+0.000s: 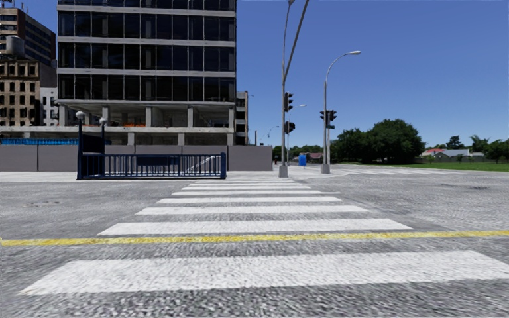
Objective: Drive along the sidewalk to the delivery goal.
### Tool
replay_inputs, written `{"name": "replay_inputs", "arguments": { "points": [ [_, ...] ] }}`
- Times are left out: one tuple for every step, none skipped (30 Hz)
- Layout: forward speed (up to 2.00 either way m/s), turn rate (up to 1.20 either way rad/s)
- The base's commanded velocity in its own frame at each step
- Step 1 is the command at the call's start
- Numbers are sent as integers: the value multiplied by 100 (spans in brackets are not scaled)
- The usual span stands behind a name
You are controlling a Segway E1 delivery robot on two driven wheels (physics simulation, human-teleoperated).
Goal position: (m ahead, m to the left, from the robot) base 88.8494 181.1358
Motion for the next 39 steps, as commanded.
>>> {"name": "replay_inputs", "arguments": {
  "points": [
    [200, -20],
    [200, -20],
    [200, -20],
    [200, -20],
    [200, -20],
    [200, -20],
    [200, -20],
    [200, -20],
    [200, -20],
    [200, -20],
    [200, -20],
    [200, -20],
    [200, -20],
    [200, -20],
    [200, -20],
    [200, -20],
    [200, -20],
    [200, -20],
    [200, -20],
    [200, -20],
    [200, -20],
    [200, -20],
    [200, -20],
    [200, -20],
    [200, -18],
    [200, -18],
    [200, -1],
    [200, 0],
    [200, 0],
    [200, 0],
    [200, 0],
    [200, 0],
    [200, 0],
    [200, 0],
    [200, 0],
    [200, 0],
    [200, 0],
    [200, 0],
    [200, 0]
  ]
}}
